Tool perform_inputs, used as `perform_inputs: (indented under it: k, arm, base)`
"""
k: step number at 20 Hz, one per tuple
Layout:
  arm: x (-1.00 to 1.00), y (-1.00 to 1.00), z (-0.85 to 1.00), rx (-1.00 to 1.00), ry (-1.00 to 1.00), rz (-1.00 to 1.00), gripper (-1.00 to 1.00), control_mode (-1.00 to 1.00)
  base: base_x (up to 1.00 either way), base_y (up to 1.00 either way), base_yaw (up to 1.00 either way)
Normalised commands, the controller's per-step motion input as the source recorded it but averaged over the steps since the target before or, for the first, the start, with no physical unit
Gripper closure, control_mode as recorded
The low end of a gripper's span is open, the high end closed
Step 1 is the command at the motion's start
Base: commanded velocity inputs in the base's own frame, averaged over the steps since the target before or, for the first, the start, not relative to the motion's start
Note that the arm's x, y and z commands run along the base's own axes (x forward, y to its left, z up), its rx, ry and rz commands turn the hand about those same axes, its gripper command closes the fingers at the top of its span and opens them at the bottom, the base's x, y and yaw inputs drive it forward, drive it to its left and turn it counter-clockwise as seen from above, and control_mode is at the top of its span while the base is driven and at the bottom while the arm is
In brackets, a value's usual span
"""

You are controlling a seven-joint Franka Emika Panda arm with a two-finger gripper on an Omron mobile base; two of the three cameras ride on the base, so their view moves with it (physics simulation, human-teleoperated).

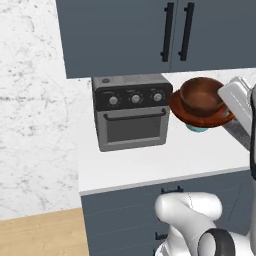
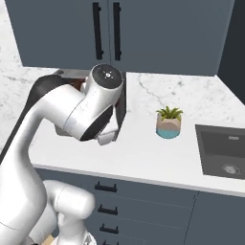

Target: Pick up the bowls on the counter and stack them on top of one another in the open cabinet. Place the smaller bowl on top of the larger bowl.

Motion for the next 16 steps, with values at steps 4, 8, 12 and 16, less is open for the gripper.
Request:
perform_inputs:
  k: [4, 8, 12, 16]
  arm:
    - [0.0, 0.0, 0.0, 0.0, 0.0, 0.0, 1.0, 1.0]
    - [0.0, 0.0, 0.0, 0.0, 0.0, 0.0, 1.0, 1.0]
    - [0.0, 0.0, 0.0, 0.0, 0.0, 0.0, 1.0, 1.0]
    - [0.0, 0.0, 0.0, 0.0, 0.0, 0.0, 1.0, 1.0]
  base:
    - [-1.0, -0.03, -0.02]
    - [-1.0, -0.18, -0.07]
    - [-1.0, -0.36, -0.14]
    - [-0.61, -0.8, -0.13]
